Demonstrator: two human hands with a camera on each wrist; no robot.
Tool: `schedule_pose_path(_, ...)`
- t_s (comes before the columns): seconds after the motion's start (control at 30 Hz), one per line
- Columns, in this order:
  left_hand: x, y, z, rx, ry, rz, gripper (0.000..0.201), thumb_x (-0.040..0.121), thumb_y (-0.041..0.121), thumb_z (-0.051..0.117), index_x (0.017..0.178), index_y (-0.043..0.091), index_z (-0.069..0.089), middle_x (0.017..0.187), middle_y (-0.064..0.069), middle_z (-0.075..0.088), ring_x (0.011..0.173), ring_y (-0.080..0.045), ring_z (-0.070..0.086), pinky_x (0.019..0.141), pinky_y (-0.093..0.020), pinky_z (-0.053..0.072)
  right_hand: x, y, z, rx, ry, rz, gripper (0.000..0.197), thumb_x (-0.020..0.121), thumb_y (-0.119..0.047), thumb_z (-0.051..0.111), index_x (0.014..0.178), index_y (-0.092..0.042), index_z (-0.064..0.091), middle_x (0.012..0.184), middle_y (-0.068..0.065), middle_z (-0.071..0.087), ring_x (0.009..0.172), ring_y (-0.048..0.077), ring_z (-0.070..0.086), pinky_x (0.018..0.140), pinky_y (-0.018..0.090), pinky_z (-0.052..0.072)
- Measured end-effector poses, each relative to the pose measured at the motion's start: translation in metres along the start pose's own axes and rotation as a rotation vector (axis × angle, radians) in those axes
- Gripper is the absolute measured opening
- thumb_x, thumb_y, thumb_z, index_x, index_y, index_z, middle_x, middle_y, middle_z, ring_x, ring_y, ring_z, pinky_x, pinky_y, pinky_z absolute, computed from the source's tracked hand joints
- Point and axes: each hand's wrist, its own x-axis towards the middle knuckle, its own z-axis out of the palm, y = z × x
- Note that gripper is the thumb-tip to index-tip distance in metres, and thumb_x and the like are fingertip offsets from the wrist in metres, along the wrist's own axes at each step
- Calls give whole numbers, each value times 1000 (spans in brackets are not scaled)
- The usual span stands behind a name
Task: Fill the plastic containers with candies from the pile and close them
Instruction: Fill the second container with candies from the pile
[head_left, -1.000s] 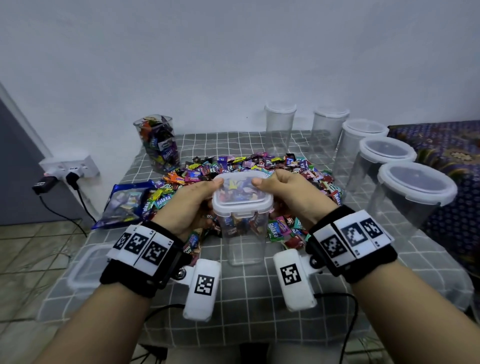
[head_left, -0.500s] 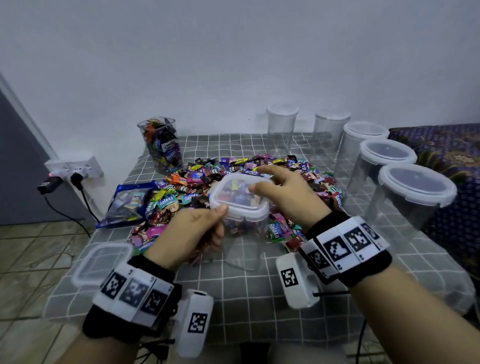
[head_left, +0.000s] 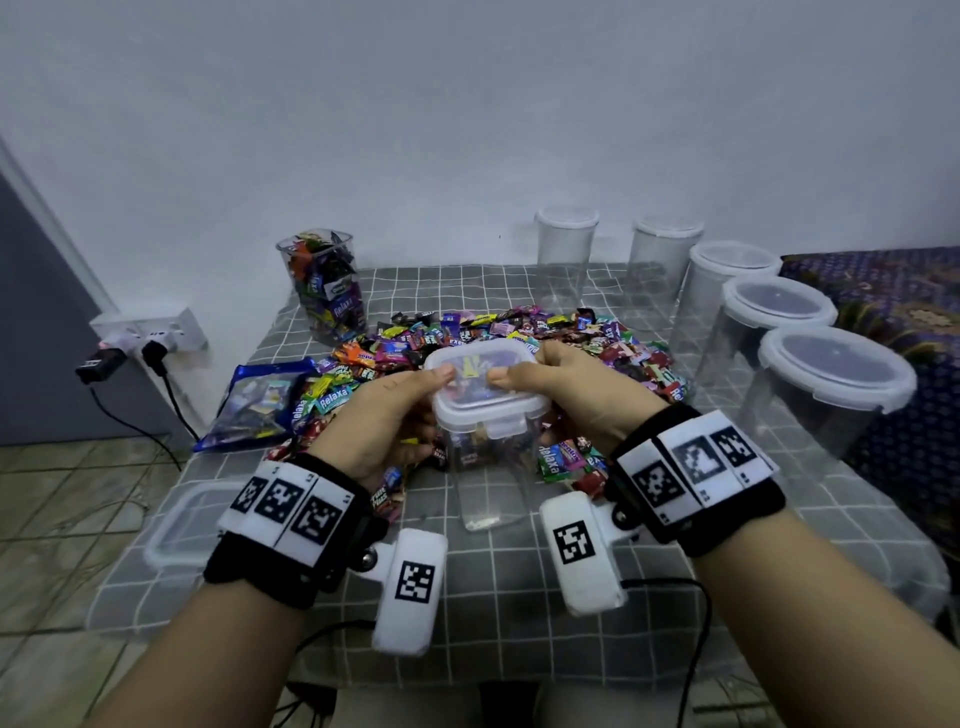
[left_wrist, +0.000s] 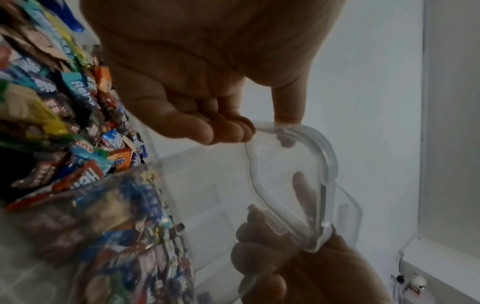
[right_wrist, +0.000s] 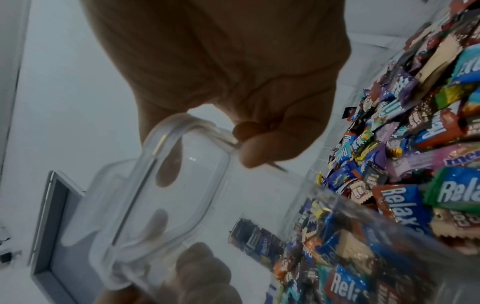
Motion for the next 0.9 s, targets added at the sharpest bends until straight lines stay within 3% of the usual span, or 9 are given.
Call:
schedule_pose_path(0.17,6,-2,1,-75,-4,-37,15,86,30,57,76,20,59,62,2,49,46,-6,44,45,-17,37,-6,1,1,56,39,-78,41,79,-26,73,97,-11,39,70,2,51,42,8,51,36,19,42)
schedule_pose_path(0.3,10,-5,1,-114,-19,-48,12,80,31,62,82,19,60,69,0,47,52,-9,41,55,-22,33,-5,7,4,95,75,-135,49,73,-33,77,99,-12,41,83,12,51,55,17,53,38,22,43)
schedule_pose_path(0.37,12,-6,-1,-135,-48,-57,31,68,33,72,91,16,60,62,3,47,45,-6,39,50,-19,34,-5,12,7,98,90,-159,63,61,-45,82,93,-12,39,85,10,46,66,20,52,49,30,46)
schedule_pose_path(0.47,16,-9,-4,-186,-97,-81,66,53,38,74,110,12,55,52,5,46,37,-5,36,37,-13,31,-9,20,5,143,37,-178,69,48,-53,77,92,-17,37,94,5,48,82,19,55,72,41,51)
schedule_pose_path(0.5,17,-10,-4,-206,-112,-87,75,48,41,74,114,11,55,52,5,46,37,-4,36,35,-13,31,-10,23,3,158,-5,-183,72,48,-52,79,97,-19,37,100,2,51,85,17,58,76,37,53)
schedule_pose_path(0.57,19,-10,-5,-228,-133,-97,77,49,40,74,117,11,54,53,5,47,36,-3,36,35,-13,30,-11,31,1,156,-103,-214,99,41,-52,87,118,-21,34,114,-3,56,100,11,61,85,27,52)
schedule_pose_path(0.63,20,-9,-4,-232,-147,-104,66,55,36,72,113,11,53,51,6,47,35,-3,35,36,-11,29,-7,43,5,140,-212,-265,115,45,-40,91,136,-11,27,129,4,55,119,16,55,99,30,46)
schedule_pose_path(0.73,20,-10,-5,-243,-162,-106,68,49,38,74,109,12,56,52,4,48,36,-3,36,35,-11,30,-2,55,12,88,-225,-274,110,55,-27,90,142,-11,25,138,11,49,127,23,50,107,46,39)
schedule_pose_path(0.9,21,-8,-5,-253,-185,-124,69,47,39,73,107,11,54,47,5,45,33,-3,34,34,-11,29,6,57,11,-163,-162,-357,94,49,-58,86,130,-26,51,135,5,51,126,20,49,107,45,38)
